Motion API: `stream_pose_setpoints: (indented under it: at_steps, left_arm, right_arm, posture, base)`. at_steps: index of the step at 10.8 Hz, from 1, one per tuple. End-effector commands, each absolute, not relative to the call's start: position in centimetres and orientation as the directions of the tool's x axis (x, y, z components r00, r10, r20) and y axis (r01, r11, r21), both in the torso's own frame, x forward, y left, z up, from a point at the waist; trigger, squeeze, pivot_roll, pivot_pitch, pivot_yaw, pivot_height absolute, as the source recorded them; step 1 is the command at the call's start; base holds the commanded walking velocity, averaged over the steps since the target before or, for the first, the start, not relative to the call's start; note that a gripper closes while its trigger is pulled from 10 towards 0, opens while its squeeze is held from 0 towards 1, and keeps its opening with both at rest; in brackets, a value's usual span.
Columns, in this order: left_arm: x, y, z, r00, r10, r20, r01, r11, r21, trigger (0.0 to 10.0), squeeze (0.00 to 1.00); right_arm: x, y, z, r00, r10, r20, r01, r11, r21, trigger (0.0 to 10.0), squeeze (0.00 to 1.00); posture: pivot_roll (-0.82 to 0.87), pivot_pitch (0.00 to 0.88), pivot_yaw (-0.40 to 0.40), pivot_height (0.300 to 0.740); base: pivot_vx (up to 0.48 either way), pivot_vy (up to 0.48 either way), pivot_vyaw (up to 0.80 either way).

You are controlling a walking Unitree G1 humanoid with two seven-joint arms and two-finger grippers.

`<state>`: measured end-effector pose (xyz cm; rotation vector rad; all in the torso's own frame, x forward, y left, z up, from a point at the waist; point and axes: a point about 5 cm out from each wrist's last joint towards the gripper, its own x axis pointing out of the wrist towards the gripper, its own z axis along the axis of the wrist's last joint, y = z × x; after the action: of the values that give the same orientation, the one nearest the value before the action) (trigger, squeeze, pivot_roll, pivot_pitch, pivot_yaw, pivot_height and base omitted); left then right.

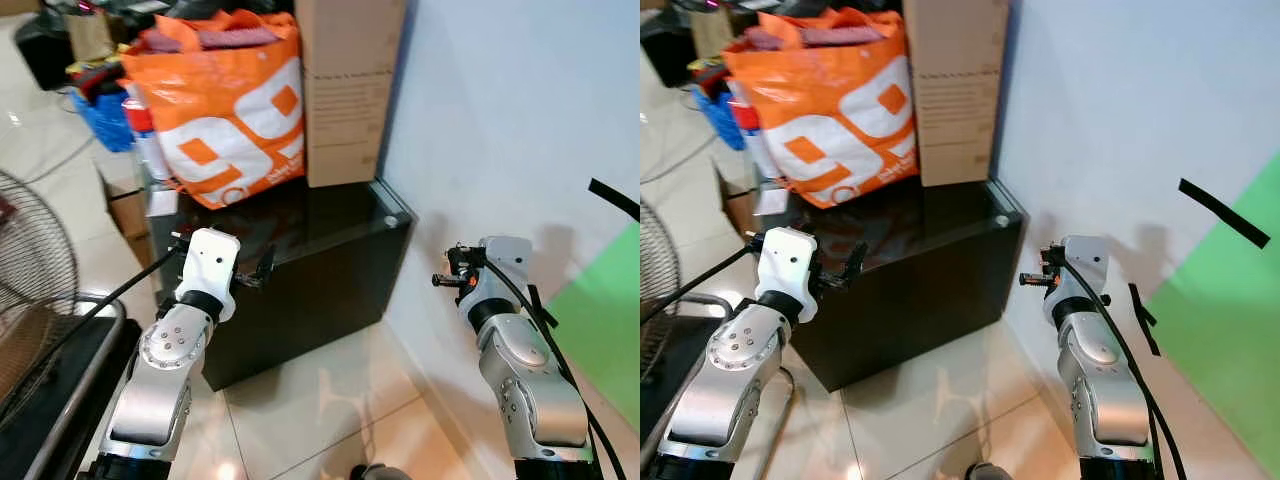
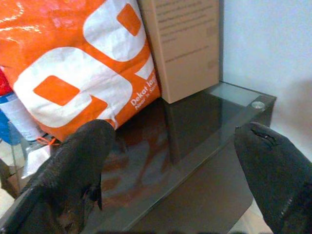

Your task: Hang keys on a hook

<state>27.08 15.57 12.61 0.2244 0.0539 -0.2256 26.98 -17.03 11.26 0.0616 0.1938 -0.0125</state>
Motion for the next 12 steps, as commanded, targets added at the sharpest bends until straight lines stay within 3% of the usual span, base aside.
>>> stream_pose_setpoints:
  at_steps: [1,6,12]
  left_arm:
    - [27.12,15.51,12.44,0.972,-0.222,-0.08,0.234,0.946,0.224,10.0,0.0]
    - [27.02,15.27,12.56,0.961,-0.267,-0.076,0.277,0.94,0.198,10.0,0.0]
    - [27.12,15.2,12.59,0.955,-0.288,-0.077,0.297,0.937,0.185,10.0,0.0]
  right_arm:
    - [27.02,-17.21,11.74,0.986,-0.019,-0.169,0.03,0.998,0.063,10.0,0.0]
    - [26.9,-17.24,11.66,0.985,-0.025,-0.171,0.037,0.997,0.067,10.0,0.0]
    - [26.92,-17.25,11.72,0.986,-0.025,-0.166,0.037,0.997,0.067,10.0,0.0]
  posture:
    - [0.0,0.0,0.011,0.74]
    - [0.0,0.0,0.017,0.74]
    - [0.0,0.0,0.017,0.74]
  base:
    - [0.0,0.0,-0.8]
    - [0.0,0.0,-0.8]
    - [0.271,0.0,-0.8]
